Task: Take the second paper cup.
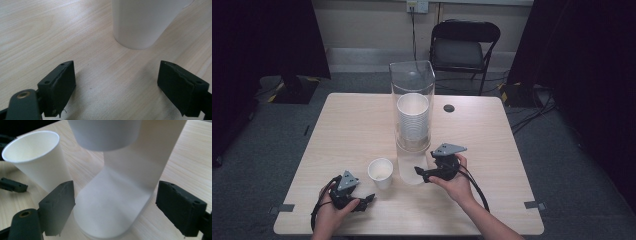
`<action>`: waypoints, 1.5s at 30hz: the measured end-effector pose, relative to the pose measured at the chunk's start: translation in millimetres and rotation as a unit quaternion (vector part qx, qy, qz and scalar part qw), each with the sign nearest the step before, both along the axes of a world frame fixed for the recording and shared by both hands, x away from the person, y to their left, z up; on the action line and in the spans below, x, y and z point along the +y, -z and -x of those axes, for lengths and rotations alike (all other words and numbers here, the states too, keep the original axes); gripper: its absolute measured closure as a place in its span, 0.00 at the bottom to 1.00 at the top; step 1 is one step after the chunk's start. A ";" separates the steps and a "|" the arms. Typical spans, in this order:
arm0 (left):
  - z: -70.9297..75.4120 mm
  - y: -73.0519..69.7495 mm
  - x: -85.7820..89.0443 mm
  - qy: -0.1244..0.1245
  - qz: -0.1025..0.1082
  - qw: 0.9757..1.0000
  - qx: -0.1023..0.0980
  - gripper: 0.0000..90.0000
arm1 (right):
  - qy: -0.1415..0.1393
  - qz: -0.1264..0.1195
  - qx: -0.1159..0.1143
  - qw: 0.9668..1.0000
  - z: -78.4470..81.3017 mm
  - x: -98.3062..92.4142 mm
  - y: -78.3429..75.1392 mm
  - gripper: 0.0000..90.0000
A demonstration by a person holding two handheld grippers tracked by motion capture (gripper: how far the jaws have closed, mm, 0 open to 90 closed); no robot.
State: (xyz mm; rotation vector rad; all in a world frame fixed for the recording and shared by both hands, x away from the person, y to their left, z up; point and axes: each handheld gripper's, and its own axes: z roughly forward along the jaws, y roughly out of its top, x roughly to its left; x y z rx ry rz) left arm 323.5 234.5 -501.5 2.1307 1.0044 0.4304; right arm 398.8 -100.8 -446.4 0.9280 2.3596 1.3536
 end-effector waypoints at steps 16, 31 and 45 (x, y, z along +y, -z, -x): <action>-0.1 0.1 0.0 0.000 0.000 1.000 0.000 0.16 | 0.000 -0.065 -0.065 0.996 -7.9 22.1 -23.3 0.38; 0.0 0.1 0.0 0.000 0.001 1.000 0.000 0.16 | -0.015 -0.009 -0.066 0.998 -1.3 15.4 20.9 0.40; 0.1 0.1 0.0 0.000 0.001 1.000 0.000 0.16 | -0.025 0.024 -0.040 0.999 -0.7 -4.2 34.1 0.40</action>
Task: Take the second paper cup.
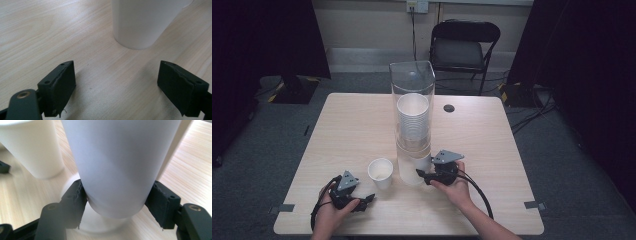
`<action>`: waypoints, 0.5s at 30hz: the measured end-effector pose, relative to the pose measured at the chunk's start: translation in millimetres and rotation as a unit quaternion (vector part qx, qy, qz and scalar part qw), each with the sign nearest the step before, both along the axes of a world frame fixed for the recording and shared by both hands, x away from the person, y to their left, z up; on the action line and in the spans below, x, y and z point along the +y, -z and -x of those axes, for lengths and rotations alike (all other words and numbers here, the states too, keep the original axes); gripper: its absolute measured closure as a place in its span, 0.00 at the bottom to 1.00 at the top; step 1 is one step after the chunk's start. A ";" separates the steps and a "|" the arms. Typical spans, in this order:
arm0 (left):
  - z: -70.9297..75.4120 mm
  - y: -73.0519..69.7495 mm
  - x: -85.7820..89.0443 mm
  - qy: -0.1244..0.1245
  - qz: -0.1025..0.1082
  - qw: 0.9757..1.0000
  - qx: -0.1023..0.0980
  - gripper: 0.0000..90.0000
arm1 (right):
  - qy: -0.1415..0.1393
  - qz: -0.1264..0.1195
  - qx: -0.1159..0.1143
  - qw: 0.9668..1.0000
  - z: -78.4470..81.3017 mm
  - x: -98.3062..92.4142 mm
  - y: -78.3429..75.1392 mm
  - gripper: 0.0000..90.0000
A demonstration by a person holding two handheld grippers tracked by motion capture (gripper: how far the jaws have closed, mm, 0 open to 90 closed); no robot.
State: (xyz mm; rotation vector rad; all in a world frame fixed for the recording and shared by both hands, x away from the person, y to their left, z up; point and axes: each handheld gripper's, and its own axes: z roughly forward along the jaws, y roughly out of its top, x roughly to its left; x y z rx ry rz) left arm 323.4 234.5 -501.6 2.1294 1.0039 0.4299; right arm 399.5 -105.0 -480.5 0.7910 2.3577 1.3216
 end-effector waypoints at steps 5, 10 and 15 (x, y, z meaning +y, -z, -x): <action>0.0 0.0 0.0 0.000 0.000 1.000 0.000 0.16 | -0.001 0.015 0.006 1.000 1.8 -12.8 3.2 0.40; 0.0 0.0 0.0 0.000 0.000 1.000 0.000 0.16 | 0.003 0.021 0.010 1.000 3.7 -28.5 6.3 0.40; 0.0 0.0 0.0 0.000 0.000 1.000 0.000 0.16 | 0.006 0.030 0.021 0.999 4.0 -37.5 10.7 0.40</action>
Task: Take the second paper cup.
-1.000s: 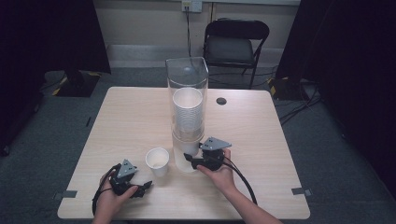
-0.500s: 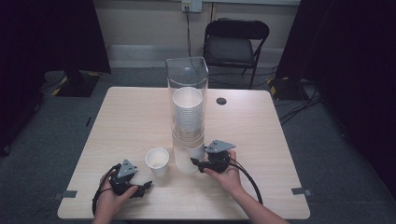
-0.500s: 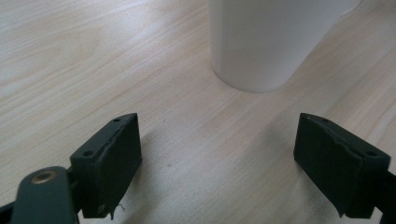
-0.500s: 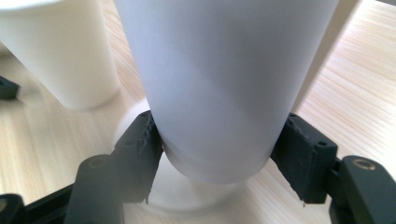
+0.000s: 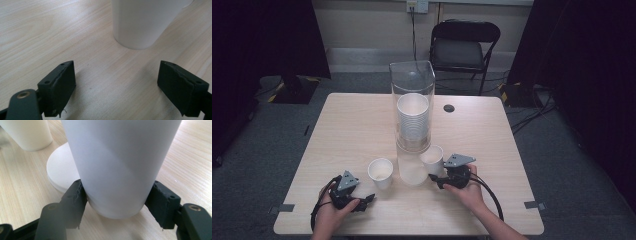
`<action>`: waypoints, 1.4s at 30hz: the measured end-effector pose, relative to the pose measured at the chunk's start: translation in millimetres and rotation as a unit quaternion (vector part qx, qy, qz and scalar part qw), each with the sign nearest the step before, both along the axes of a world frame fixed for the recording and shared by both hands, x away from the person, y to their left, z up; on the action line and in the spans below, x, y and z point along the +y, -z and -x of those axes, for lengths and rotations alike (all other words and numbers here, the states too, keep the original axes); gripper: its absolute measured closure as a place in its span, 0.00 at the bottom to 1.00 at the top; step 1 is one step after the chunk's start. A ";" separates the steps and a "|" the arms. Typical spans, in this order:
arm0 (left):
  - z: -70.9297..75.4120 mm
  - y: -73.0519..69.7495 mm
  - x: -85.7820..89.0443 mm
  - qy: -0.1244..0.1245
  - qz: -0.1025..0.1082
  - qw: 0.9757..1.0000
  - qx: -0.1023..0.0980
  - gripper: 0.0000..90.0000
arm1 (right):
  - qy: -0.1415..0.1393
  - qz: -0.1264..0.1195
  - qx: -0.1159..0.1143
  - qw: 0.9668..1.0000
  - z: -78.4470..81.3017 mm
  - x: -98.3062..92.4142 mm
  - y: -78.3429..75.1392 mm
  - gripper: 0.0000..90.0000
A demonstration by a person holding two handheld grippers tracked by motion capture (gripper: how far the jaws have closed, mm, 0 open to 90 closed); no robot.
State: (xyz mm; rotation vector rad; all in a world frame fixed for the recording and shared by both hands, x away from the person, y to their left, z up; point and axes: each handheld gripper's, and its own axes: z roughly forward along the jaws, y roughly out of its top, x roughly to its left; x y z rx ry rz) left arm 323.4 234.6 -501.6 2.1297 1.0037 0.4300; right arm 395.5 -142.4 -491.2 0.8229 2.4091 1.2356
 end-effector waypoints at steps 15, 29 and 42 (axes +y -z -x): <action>0.0 0.0 0.0 0.000 0.000 1.000 0.000 0.16 | 0.002 0.004 0.019 1.000 -3.3 -0.7 5.3 0.40; 0.0 0.1 -0.1 0.000 0.001 1.000 0.000 0.16 | 0.019 0.020 0.024 0.999 -10.0 -6.9 7.4 0.40; 0.0 0.0 0.0 0.000 0.000 1.000 0.000 0.16 | 0.015 0.034 0.032 0.999 -12.2 -7.4 8.6 0.39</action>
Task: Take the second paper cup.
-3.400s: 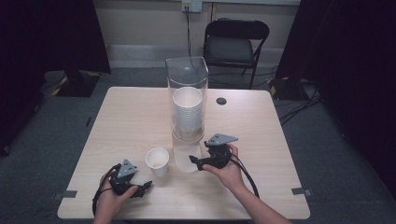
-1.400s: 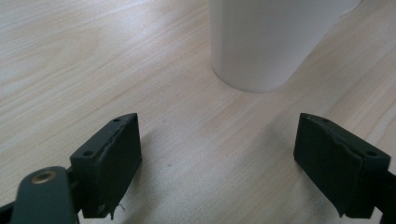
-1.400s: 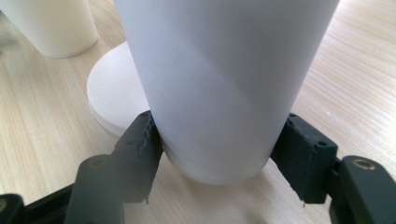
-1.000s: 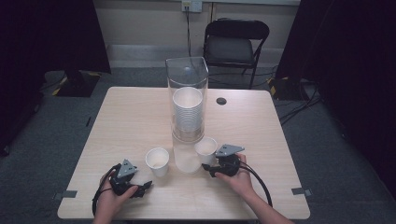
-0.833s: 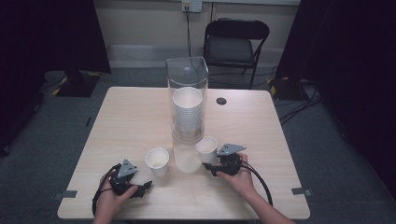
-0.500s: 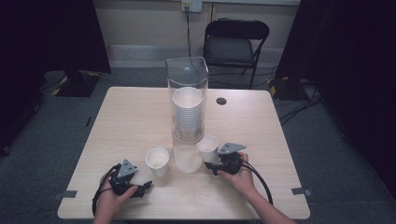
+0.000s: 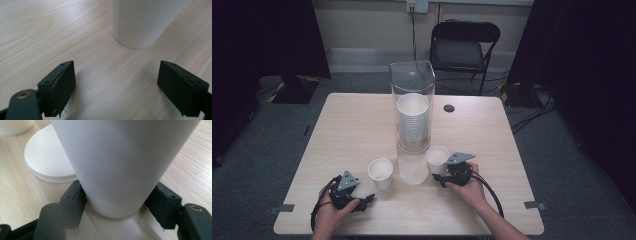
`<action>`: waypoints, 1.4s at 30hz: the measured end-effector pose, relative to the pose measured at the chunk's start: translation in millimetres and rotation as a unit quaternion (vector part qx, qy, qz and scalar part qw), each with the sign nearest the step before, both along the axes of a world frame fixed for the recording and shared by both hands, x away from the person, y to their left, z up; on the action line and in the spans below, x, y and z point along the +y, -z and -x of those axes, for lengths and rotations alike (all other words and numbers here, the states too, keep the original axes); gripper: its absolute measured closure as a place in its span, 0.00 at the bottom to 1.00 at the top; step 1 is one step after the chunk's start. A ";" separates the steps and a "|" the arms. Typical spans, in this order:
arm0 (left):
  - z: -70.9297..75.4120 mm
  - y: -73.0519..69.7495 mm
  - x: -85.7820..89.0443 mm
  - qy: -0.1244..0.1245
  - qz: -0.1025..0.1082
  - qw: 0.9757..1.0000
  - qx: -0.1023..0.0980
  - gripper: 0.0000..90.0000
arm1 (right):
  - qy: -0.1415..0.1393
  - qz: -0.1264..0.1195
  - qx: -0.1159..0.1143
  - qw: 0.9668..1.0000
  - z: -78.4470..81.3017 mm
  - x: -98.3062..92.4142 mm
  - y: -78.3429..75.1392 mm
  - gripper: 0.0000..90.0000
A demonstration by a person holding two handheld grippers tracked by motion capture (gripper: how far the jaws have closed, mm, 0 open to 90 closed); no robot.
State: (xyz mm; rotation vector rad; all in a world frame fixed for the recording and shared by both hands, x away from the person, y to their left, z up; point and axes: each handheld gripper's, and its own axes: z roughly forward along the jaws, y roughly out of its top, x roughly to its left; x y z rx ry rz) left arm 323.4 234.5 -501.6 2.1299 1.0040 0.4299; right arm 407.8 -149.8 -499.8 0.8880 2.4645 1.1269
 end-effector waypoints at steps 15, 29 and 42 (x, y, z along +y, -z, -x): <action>0.0 0.0 0.0 0.000 0.000 1.000 0.000 0.16 | 0.016 0.007 0.008 1.000 0.6 -3.2 0.2 0.24; 0.0 0.0 0.0 0.000 0.000 1.000 0.000 0.16 | 0.026 -0.008 -0.001 1.000 6.7 -15.1 -12.2 0.16; 0.0 0.0 0.0 0.000 0.000 1.000 0.000 0.16 | 0.012 -0.025 0.008 1.000 15.9 -38.2 -21.0 0.16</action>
